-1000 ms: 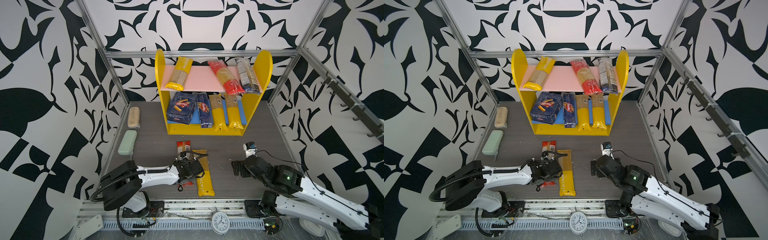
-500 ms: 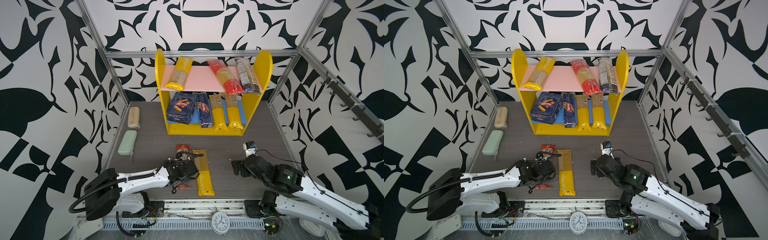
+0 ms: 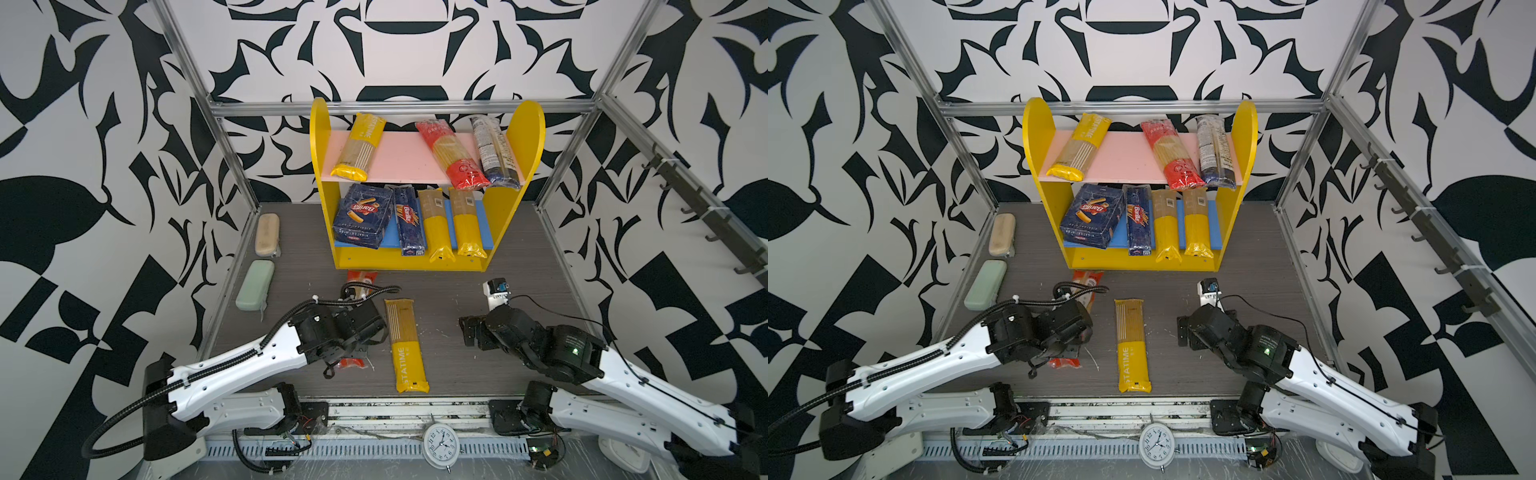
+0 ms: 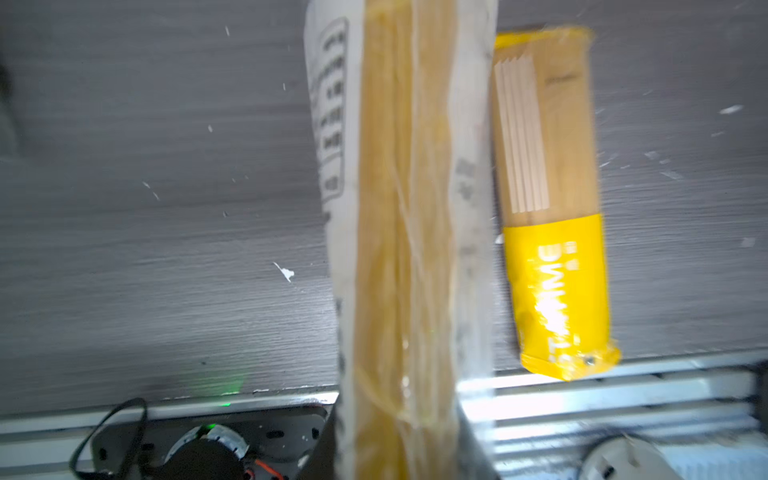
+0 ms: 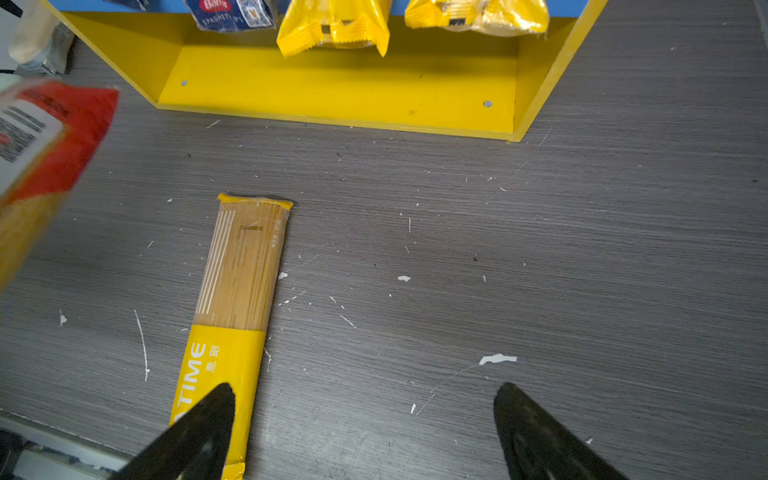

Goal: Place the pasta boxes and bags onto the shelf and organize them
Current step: 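Carry the red-and-white bag with the left gripper up toward the pink top board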

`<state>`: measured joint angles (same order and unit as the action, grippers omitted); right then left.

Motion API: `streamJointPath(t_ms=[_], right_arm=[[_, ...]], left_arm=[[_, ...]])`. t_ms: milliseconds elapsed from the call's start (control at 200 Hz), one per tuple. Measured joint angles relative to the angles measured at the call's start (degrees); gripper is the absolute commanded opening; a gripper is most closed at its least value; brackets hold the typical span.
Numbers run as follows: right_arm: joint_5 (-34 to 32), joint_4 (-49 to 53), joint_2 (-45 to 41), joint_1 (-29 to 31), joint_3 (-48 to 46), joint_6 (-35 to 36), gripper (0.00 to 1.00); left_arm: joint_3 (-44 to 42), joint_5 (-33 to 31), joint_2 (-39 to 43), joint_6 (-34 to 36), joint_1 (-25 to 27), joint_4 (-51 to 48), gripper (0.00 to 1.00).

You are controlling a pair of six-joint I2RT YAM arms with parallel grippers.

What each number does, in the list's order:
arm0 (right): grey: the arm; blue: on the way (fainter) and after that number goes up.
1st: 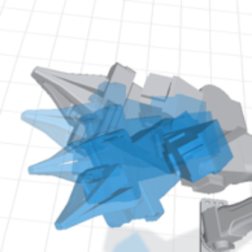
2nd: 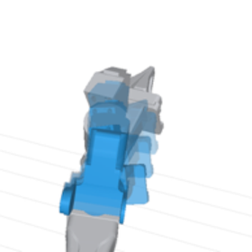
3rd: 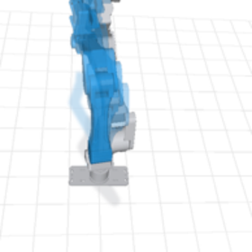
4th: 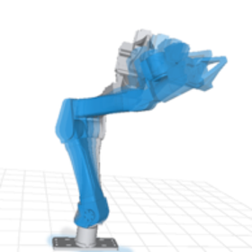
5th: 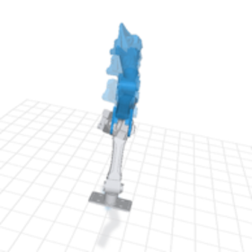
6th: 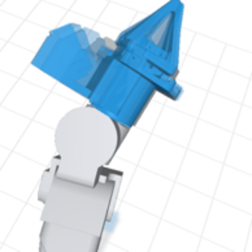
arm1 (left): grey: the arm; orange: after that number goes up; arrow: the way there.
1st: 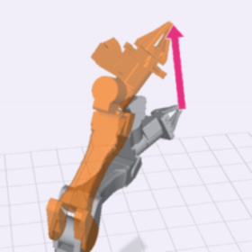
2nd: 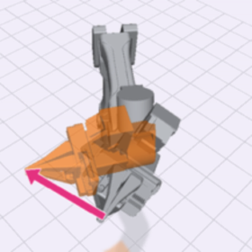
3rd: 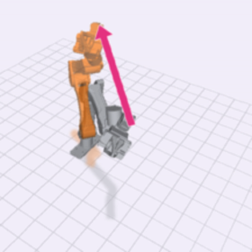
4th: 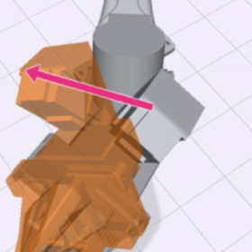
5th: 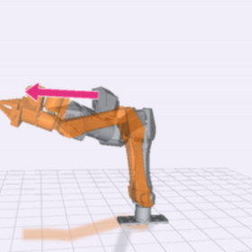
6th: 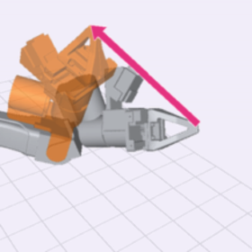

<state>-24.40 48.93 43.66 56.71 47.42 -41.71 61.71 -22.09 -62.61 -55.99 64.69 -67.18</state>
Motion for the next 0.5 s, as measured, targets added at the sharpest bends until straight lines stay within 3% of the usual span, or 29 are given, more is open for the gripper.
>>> streamJointPath(t_ms=[500], right_arm=[[-0.72, -0.33, -1.27, 0.00, 1.57, 1.62, 1.00]], left_arm=[[22.97, -3.61, -4.48, 8.50, 0.00, -13.86, 0.00]])
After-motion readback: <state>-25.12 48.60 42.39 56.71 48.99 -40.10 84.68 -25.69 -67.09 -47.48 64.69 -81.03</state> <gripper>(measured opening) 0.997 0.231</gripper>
